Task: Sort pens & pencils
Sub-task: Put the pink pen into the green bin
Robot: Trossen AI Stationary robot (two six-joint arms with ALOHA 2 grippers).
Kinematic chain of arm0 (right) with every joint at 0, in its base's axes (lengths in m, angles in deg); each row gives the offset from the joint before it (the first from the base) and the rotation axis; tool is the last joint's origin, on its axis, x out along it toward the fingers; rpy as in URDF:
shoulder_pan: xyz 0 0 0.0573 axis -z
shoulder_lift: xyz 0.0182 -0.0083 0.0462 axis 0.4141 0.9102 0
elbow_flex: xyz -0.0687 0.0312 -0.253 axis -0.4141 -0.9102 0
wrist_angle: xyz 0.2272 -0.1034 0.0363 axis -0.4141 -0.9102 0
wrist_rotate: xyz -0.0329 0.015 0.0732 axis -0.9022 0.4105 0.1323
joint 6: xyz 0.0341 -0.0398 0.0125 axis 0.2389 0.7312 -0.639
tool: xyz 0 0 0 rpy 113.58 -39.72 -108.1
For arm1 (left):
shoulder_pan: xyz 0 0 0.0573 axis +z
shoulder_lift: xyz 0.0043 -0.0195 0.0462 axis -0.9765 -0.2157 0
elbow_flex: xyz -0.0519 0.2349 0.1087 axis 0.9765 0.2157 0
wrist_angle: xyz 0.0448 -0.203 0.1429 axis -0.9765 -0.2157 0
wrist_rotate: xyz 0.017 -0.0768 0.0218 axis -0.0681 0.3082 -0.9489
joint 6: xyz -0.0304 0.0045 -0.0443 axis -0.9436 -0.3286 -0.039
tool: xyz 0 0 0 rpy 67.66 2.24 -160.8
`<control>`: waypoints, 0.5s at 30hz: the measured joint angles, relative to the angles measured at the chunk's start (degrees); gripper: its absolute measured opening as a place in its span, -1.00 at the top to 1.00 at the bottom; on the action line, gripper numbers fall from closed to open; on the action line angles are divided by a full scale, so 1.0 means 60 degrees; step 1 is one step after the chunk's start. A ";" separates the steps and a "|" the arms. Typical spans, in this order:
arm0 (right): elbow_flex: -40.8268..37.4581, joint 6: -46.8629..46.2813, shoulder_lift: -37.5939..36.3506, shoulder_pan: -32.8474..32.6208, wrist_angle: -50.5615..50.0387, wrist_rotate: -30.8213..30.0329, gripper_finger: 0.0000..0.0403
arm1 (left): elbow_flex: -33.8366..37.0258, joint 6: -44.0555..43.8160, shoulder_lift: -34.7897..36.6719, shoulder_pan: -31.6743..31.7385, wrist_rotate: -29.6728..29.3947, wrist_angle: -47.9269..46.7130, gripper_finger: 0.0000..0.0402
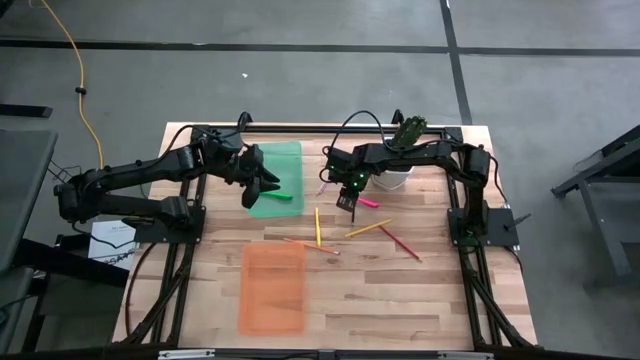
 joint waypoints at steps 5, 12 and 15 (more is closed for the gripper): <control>0.0000 0.0031 0.0000 0.0000 0.0000 0.0000 0.46 | -0.0002 -0.0542 0.0000 0.0000 -0.0001 0.0000 0.45; -0.0002 0.0071 0.0000 0.0000 0.0004 0.0000 0.46 | 0.0000 -0.0698 0.0000 -0.0004 -0.0003 0.0000 0.45; -0.0004 0.0097 0.0000 0.0000 0.0004 0.0000 0.46 | -0.0002 -0.0711 0.0000 -0.0002 -0.0003 0.0000 0.45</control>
